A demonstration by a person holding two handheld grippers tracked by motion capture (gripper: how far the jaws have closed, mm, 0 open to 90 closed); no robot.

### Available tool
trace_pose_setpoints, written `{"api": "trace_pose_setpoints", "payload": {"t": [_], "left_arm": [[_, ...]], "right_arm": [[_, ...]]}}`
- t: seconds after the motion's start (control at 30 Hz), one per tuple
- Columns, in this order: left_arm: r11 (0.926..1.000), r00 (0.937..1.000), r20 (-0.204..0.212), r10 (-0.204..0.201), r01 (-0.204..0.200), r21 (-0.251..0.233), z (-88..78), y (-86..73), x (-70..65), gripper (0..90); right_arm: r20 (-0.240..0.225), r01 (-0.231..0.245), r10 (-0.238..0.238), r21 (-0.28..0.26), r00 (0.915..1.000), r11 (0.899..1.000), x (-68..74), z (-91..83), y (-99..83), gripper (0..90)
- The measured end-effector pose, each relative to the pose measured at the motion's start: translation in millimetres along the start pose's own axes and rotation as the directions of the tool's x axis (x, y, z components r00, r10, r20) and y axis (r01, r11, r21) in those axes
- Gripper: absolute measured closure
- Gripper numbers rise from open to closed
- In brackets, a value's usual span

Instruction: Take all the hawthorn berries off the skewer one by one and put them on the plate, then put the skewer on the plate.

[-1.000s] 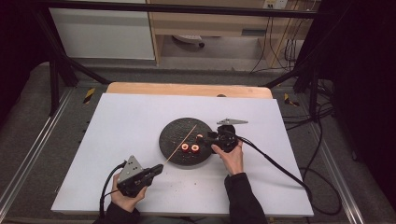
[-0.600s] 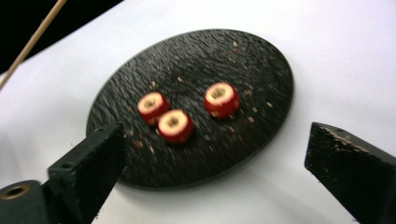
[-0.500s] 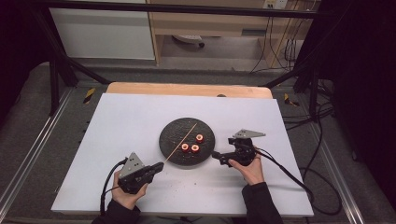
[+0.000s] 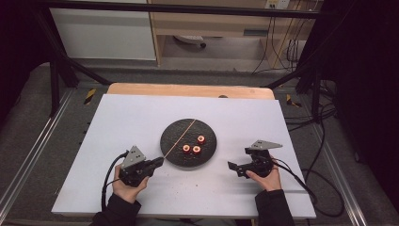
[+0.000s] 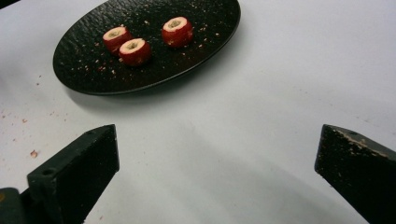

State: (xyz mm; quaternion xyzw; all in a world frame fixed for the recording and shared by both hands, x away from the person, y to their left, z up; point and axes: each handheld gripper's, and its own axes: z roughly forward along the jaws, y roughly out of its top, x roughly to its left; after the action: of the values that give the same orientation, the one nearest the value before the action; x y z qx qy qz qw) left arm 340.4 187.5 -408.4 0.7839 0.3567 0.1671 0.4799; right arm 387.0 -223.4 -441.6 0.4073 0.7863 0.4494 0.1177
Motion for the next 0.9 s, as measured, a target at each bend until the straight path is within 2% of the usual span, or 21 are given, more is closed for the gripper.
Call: {"api": "trace_pose_setpoints", "payload": {"t": [0.13, 0.43, 0.6, 0.9], "left_arm": [[0.9999, 0.9999, -0.01, -0.006, 0.006, 0.011, 3.6, 5.3, 4.0, 88.2], [0.9995, 0.9996, -0.019, -0.022, 0.022, 0.021, 14.2, 20.3, 10.0, 88.2], [0.9984, 0.9991, -0.029, -0.03, 0.032, 0.046, 27.1, 28.4, 11.4, 88.2], [0.995, 0.9969, -0.072, -0.032, 0.038, 0.092, 52.1, 41.8, 14.9, 88.2]], "right_arm": [[0.004, 0.011, -0.011, 0.0, 0.9999, 1.0, -3.3, -5.1, -6.9, 0.8], [0.017, 0.002, -0.002, 0.012, 0.9999, 1.0, -10.0, -12.1, -21.0, 1.0], [0.018, -0.001, 0.001, 0.007, 0.9998, 1.0, -11.7, -14.9, -23.1, 1.1], [0.014, 0.004, -0.004, -0.002, 0.9999, 1.0, -10.8, -17.6, -24.0, 1.4]]}}
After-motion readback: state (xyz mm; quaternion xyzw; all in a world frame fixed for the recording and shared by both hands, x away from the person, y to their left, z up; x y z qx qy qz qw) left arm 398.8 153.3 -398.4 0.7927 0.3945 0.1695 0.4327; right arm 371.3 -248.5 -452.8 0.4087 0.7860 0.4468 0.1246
